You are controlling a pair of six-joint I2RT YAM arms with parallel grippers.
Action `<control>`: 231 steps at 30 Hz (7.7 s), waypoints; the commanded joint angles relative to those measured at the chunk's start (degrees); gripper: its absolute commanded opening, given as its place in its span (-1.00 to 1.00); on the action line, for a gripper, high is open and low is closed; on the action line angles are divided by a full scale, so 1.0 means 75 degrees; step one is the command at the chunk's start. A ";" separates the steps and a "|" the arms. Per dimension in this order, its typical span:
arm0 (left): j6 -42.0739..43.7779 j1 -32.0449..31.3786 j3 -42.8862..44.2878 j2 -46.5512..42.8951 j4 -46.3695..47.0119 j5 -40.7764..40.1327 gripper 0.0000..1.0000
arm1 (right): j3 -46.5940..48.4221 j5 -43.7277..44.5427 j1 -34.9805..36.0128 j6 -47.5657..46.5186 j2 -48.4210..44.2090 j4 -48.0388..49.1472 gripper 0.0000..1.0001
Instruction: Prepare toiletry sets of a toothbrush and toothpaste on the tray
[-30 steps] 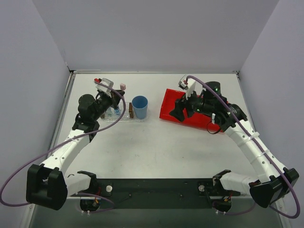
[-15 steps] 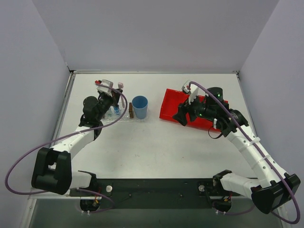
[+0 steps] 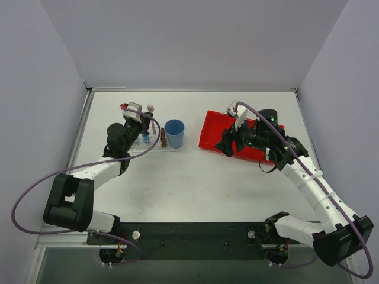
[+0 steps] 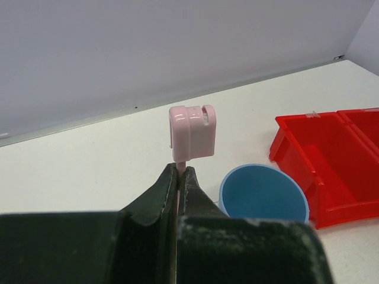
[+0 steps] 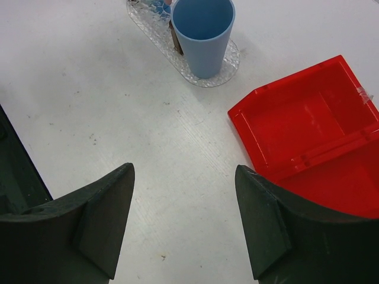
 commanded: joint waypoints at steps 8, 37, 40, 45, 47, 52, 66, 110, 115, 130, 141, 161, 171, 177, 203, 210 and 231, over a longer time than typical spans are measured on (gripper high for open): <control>-0.0067 0.0042 -0.0163 0.0290 0.1243 -0.0227 -1.00 | -0.0186 -0.0327 -0.0110 -0.0026 -0.0071 0.0428 0.27; 0.0004 -0.0005 -0.0467 0.0583 0.1548 -0.0274 -1.00 | -0.0397 -0.0374 -0.0169 0.0009 -0.0176 0.0545 0.27; 0.0015 -0.0052 -0.0479 0.0571 0.1454 -0.0368 -1.00 | -0.0421 -0.0374 -0.0169 0.0021 -0.0188 0.0545 0.27; 0.0050 -0.0099 -0.0479 0.0559 0.1407 -0.0474 -1.00 | -0.0444 -0.0374 -0.0181 0.0032 -0.0212 0.0557 0.27; 0.0039 -0.0111 -0.0456 0.0571 0.1419 -0.0474 -1.00 | -0.0444 -0.0374 -0.0192 0.0032 -0.0223 0.0557 0.27; 0.0074 -0.0169 -0.0386 0.0688 0.1442 -0.0520 -1.00 | -0.0444 -0.0374 -0.0192 0.0021 -0.0223 0.0557 0.27; 0.0179 -0.0205 -0.0350 0.0899 0.1501 -0.0649 -1.00 | -0.0409 -0.0409 -0.0216 0.0032 -0.0141 0.0568 0.27; 0.0214 -0.0216 -0.0362 0.1497 0.2122 -0.0884 -1.00 | -0.0479 -0.0491 -0.0251 -0.0003 -0.0118 0.0615 0.27; 0.0214 -0.0228 -0.0374 0.1543 0.2157 -0.0872 -1.00 | -0.0491 -0.0491 -0.0251 0.0009 -0.0141 0.0615 0.27; 0.0226 -0.0240 -0.0339 0.1637 0.2157 -0.0837 -1.00 | -0.0503 -0.0514 -0.0286 0.0009 -0.0153 0.0604 0.27; 0.0214 -0.0240 -0.0315 0.1754 0.2216 -0.0849 -1.00 | -0.0479 -0.0514 -0.0274 0.0009 -0.0118 0.0604 0.27; 0.0238 -0.0240 -0.0292 0.1825 0.2122 -0.0778 -1.00 | -0.0503 -0.0514 -0.0286 -0.0026 -0.0094 0.0604 0.27; 0.0261 -0.0251 -0.0140 0.1790 0.1806 -0.0673 -0.70 | -0.0514 -0.0514 -0.0298 -0.0026 -0.0118 0.0592 0.27; 0.0273 -0.0251 -0.0081 0.1801 0.1677 -0.0638 -0.58 | -0.0538 -0.0526 -0.0298 -0.0014 -0.0130 0.0592 0.27; 0.0285 -0.0251 -0.0104 0.1521 0.1477 -0.0603 -0.38 | -0.0479 -0.0538 -0.0309 -0.0026 -0.0095 0.0545 0.27; 0.0261 -0.0251 -0.0174 0.1145 0.1185 -0.0673 -0.34 | -0.0468 -0.0549 -0.0309 -0.0014 -0.0106 0.0522 0.27; 0.0425 -0.0228 -0.0467 -0.0061 0.0482 -0.0567 -0.07 | -0.0526 -0.0526 -0.0309 -0.0014 -0.0258 0.0487 0.27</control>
